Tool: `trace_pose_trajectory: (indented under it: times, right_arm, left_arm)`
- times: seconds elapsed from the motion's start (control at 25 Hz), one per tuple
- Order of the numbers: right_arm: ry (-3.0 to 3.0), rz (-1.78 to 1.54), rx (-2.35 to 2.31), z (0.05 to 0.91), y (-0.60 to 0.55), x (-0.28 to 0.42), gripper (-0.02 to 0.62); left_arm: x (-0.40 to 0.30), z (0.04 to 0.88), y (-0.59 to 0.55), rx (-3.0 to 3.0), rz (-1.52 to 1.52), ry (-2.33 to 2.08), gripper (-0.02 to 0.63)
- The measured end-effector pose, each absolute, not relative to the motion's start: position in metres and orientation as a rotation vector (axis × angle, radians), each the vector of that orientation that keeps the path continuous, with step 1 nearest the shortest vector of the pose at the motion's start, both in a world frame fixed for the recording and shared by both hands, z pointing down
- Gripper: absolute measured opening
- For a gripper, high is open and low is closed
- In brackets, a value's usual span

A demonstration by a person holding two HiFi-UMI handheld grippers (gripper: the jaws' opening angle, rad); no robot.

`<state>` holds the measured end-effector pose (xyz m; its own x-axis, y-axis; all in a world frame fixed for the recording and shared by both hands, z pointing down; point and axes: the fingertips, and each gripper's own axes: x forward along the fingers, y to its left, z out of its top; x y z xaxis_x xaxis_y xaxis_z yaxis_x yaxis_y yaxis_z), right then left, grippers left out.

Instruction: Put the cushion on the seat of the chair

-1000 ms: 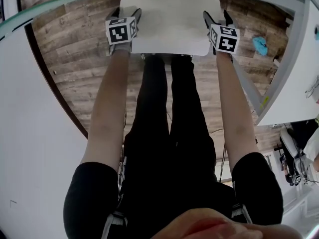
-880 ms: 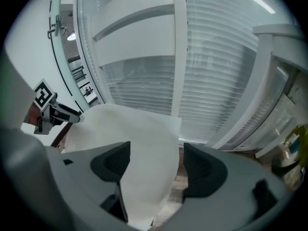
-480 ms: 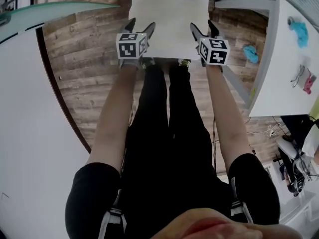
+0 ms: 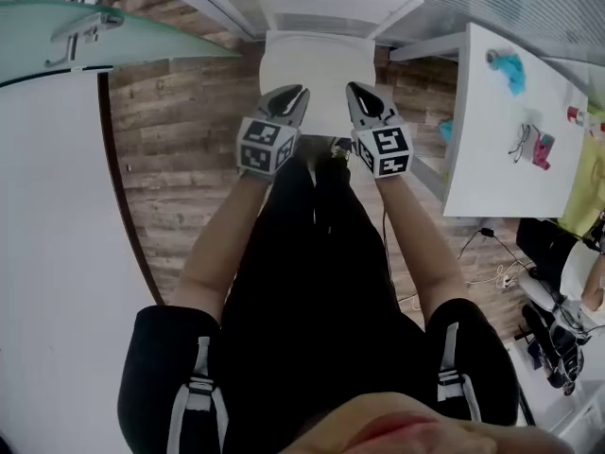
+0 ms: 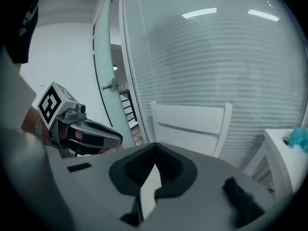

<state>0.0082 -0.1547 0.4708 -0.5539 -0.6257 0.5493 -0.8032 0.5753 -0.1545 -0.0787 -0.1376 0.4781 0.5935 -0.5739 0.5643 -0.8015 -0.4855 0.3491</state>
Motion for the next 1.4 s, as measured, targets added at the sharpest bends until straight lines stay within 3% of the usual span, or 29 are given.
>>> trace_pose_trajectory:
  times: [0.12,0.68,1.4]
  right_arm:
    - [-2.43,0.511,1.122,0.417,-0.145,0.001,0.015]
    - [-2.714,0.169,1.111,0.173,-0.12,-0.026,0.015]
    - [-2.823,0.11,1.1,0.106,-0.1,-0.039,0.015]
  left_arm:
    - [-0.075,0.422,-0.132,2.314,0.476,-1.078,0.012]
    - [-0.065,0.177,-0.121,2.722,0.23,-1.059,0.011]
    - [-0.074,0.111,-0.104,2.798,0.119,-1.068,0.011]
